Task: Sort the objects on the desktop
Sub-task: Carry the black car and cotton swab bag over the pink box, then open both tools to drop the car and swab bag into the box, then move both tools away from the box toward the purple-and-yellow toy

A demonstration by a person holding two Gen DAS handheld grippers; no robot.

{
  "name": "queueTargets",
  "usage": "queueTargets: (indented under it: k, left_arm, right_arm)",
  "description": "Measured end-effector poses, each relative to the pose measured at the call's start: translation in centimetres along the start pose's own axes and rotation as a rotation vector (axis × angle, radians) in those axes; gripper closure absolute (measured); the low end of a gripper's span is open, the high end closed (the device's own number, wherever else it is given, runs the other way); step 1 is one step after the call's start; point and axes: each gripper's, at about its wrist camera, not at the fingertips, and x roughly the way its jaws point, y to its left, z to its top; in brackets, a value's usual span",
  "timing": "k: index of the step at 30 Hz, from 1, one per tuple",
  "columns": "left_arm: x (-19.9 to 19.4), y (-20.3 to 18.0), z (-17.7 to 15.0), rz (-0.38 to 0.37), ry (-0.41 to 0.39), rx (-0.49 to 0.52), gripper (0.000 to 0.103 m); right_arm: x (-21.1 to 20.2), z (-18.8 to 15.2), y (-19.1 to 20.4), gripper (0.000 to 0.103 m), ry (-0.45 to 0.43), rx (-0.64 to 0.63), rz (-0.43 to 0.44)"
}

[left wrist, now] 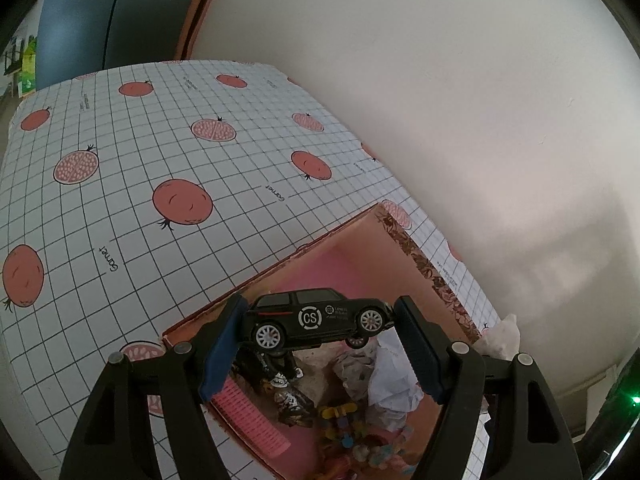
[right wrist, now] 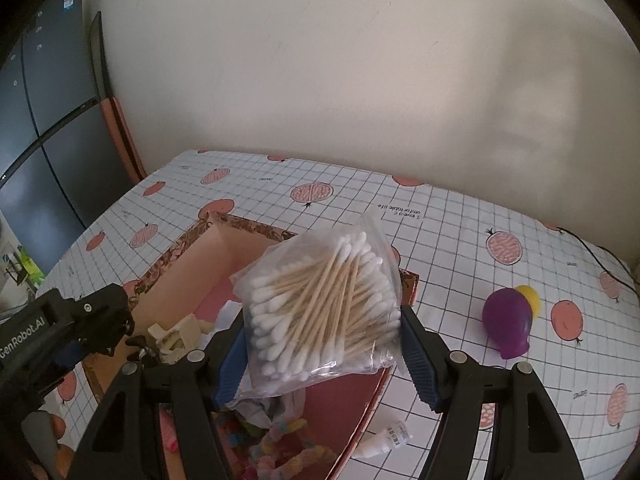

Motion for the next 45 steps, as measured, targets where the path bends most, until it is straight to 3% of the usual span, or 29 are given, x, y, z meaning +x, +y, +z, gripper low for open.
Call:
queueTargets:
  k: [28, 32, 45]
  left_arm:
    - [0.5, -0.8, -0.4, 0.014, 0.025, 0.036, 0.027]
    - [0.6, -1.0, -0.5, 0.032, 0.028, 0.044, 0.018]
    - [0.3, -2.0, -0.7, 0.046, 0.018, 0.081, 0.012]
  right_arm:
    - [0.2, -0.3, -0.3, 0.029, 0.027, 0.021, 0.007]
    - [0.3, -0.4, -0.5, 0.023, 0.032, 0.024, 0.003]
    - [-0.9, 0.3, -1.8, 0.021, 0.024, 0.065, -0.009]
